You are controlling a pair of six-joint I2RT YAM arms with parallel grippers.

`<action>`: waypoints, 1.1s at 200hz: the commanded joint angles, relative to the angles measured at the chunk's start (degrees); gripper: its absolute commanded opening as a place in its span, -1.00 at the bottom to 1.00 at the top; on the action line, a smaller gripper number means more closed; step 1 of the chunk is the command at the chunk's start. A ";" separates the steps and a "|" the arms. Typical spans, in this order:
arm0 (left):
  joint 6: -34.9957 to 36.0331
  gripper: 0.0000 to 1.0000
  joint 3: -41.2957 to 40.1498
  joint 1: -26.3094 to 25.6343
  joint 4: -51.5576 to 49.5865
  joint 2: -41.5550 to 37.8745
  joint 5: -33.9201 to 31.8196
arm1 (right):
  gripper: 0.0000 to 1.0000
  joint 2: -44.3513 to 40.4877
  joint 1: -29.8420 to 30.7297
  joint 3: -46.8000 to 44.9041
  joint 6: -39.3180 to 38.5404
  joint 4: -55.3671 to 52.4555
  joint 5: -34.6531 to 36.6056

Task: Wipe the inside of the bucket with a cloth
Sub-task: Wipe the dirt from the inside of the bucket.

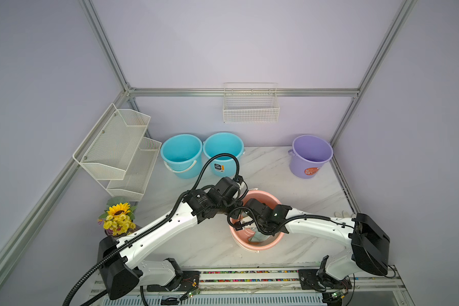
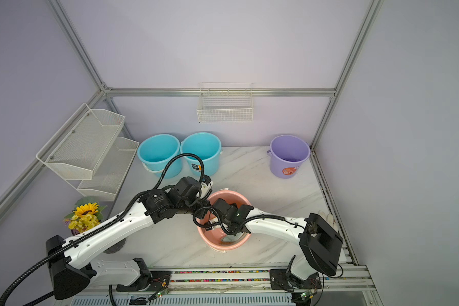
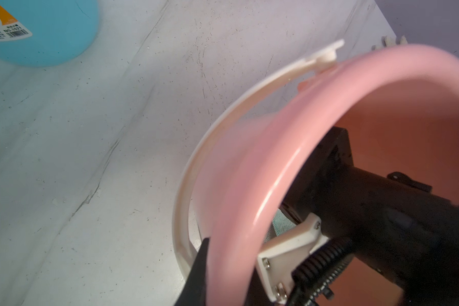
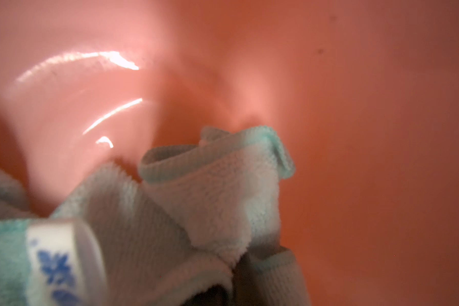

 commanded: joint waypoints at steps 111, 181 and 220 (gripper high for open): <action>-1.90 -1.00 1.39 -0.25 2.31 -1.50 -2.50 | -1.00 -10.13 9.06 21.74 0.22 -31.17 18.93; -1.13 -1.00 1.37 -0.23 4.28 -2.56 -0.10 | -1.00 -9.10 7.19 12.48 -0.62 -23.71 10.99; -1.02 -1.00 -0.45 -0.23 7.04 -3.95 0.99 | -1.00 -8.18 3.41 5.69 -3.28 -11.82 2.15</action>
